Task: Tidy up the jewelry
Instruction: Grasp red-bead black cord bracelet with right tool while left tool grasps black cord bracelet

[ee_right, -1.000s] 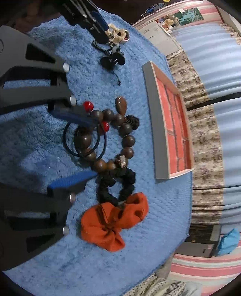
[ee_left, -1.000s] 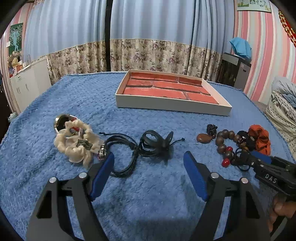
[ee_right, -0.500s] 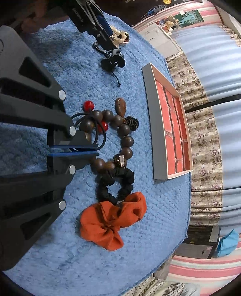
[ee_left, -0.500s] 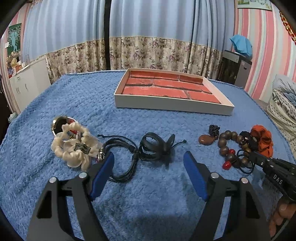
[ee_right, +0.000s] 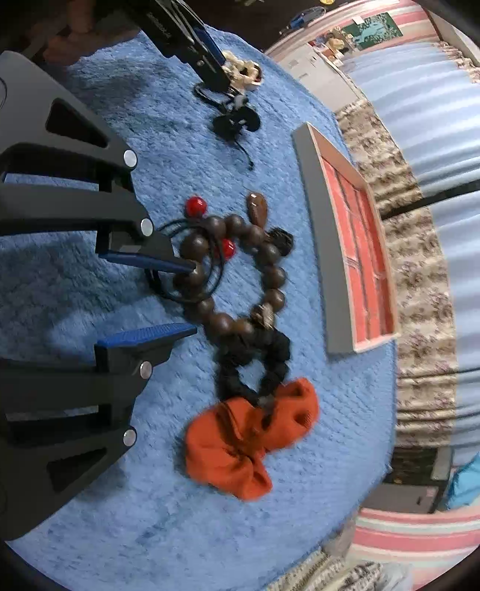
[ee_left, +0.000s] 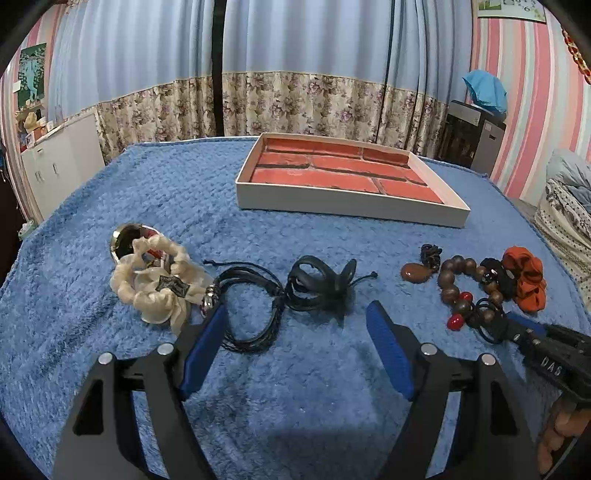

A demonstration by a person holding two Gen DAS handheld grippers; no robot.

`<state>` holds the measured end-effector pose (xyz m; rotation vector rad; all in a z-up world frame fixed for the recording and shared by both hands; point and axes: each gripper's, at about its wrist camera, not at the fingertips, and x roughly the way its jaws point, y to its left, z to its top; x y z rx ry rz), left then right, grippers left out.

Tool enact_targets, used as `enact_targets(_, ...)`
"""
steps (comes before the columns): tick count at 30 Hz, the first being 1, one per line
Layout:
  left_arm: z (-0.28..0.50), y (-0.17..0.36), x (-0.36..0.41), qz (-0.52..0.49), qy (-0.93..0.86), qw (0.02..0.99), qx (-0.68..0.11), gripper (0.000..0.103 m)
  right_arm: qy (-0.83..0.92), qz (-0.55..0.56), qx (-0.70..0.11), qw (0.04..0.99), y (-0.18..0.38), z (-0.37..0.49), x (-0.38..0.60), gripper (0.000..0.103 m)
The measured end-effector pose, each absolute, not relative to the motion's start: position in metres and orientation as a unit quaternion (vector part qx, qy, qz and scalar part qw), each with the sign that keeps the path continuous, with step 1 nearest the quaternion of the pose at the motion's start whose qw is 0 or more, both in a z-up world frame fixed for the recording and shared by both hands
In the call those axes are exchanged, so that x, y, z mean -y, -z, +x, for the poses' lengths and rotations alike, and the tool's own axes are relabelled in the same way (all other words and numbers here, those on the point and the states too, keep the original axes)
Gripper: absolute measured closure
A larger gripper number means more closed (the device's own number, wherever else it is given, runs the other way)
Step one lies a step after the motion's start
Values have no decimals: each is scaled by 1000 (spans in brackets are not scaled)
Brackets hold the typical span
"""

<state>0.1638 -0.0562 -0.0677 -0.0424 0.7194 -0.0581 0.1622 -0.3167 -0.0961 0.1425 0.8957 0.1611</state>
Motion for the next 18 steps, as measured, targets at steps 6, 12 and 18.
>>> enact_targets(6, 163, 68, 52, -21, 24, 936, -351, 27, -81, 58, -405, 909, 85, 156, 314, 99)
enact_targets(12, 167, 69, 35, -26, -1, 936, -350, 27, -77, 37, -366, 927, 69, 151, 310, 99)
enact_targets(18, 167, 68, 24, -26, -7, 939, -344, 27, -83, 22, -350, 933, 62, 151, 302, 99)
